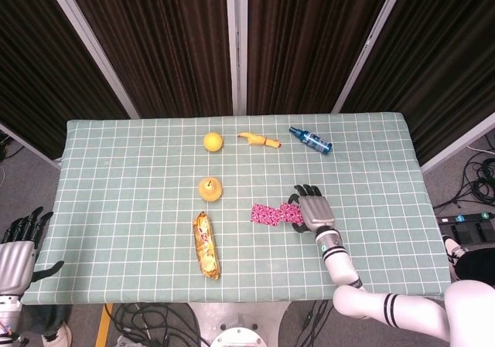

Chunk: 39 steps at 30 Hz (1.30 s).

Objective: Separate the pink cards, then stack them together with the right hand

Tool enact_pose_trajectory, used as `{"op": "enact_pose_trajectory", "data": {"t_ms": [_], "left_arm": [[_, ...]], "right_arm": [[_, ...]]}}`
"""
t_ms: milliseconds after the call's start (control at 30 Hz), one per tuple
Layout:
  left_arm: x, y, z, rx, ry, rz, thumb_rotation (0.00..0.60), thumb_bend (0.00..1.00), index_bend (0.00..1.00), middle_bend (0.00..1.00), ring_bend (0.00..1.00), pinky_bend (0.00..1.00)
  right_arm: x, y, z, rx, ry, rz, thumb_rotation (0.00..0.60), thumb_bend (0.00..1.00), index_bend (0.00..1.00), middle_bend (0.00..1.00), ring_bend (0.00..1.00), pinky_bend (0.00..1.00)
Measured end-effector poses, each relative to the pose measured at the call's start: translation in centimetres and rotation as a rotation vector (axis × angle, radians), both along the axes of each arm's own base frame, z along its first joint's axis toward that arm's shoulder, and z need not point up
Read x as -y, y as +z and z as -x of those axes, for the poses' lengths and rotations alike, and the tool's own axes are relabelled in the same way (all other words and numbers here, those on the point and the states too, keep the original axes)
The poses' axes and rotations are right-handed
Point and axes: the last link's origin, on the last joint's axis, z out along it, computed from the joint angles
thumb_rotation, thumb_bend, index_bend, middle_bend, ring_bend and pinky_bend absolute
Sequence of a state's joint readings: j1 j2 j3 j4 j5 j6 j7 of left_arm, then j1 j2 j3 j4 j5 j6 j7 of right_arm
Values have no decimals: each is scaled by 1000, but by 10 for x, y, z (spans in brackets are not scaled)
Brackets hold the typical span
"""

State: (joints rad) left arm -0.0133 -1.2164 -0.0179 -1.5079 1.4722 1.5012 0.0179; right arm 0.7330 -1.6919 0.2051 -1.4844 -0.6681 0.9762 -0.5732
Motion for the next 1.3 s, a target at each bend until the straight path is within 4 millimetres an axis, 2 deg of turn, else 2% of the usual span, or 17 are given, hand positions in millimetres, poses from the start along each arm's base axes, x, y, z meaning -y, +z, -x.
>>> {"op": "enact_pose_trajectory", "data": {"t_ms": [267, 500, 900, 1300], "left_arm": [[1, 0, 1, 2, 10, 2, 600, 5, 163, 156, 126, 136], [1, 0, 3, 6, 11, 5, 600, 5, 163, 156, 126, 136], [2, 0, 5, 9, 16, 7, 600, 5, 163, 156, 126, 136], [2, 0, 6, 10, 19, 7, 600, 6, 163, 156, 126, 136]], "right_arm": [[8, -27, -31, 4, 23, -48, 597, 178, 333, 83, 0, 0], [10, -47, -40, -15, 14, -60, 597, 178, 324, 83, 0, 0], [12, -56, -49, -7, 18, -60, 599, 176, 308, 83, 0, 0], [12, -61, -49, -16, 8, -64, 598, 177, 285, 82, 0, 0]]}}
